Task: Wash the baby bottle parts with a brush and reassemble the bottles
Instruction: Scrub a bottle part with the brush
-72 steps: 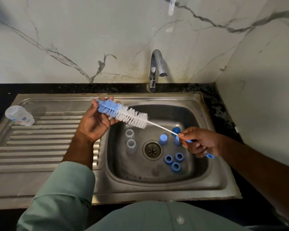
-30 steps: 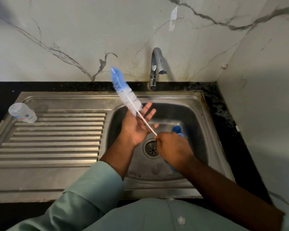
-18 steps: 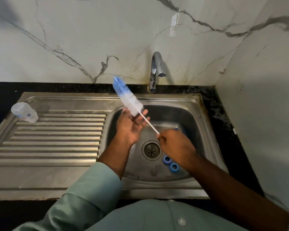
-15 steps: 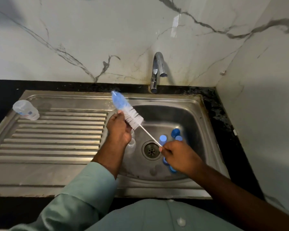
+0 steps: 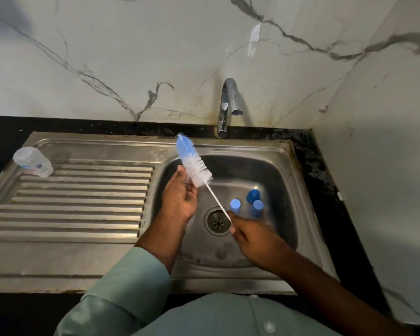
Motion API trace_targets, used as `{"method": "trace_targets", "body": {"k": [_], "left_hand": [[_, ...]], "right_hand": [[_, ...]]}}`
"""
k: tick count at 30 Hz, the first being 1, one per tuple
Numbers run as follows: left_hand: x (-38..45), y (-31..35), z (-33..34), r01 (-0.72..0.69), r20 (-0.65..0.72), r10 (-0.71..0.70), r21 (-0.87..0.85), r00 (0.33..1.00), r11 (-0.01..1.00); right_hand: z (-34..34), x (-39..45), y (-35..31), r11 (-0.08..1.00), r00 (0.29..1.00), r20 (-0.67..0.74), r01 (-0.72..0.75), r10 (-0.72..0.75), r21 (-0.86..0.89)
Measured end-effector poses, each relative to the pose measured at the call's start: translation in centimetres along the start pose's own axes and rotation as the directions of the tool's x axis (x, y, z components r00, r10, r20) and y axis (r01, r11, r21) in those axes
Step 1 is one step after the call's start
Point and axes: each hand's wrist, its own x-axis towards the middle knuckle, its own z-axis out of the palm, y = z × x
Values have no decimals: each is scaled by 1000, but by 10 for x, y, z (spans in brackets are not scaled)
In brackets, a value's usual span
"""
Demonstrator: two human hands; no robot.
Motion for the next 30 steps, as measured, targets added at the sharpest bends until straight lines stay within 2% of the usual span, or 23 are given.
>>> {"method": "trace_targets", "body": {"k": [3,6,8,13,17,21,25,27,30], "left_hand": [[-6,-14,7,78,19,-78,32,997,996],[8,3,2,5,-24,-7,-100,1000,995],[17,11,-3,-14,-26,12,-86,1000,996],[14,-11,-1,54,-43,-56,-41,998,998],[36,21,-7,-23,-55,17,-102,998,994],[17,0,2,13,-51,-13,3,999,1000],[26,16,0,-34,-115,19,-129,993,991],[27,18,-1,-31,-100,19,-113,995,993],[15,1,8,-22,-91,18,-47,996,999]], "right_hand": [[-4,23,2,997,997,-44,-59,58,-41],[-4,13,-3,996,998,51,-34,39,-86],[-5,4,-9,996,993,115,-6,17,-88],[-11,38,-18,995,994,42,-100,100,-4],[-8,20,-21,998,992,126,0,9,-70],[-8,45,-20,989,989,20,-143,144,-29],[-7,33,-21,999,997,65,-39,40,-17],[-7,27,-22,1000,995,100,-16,16,-5],[-9,48,-19,995,996,-12,-89,90,48]]}}
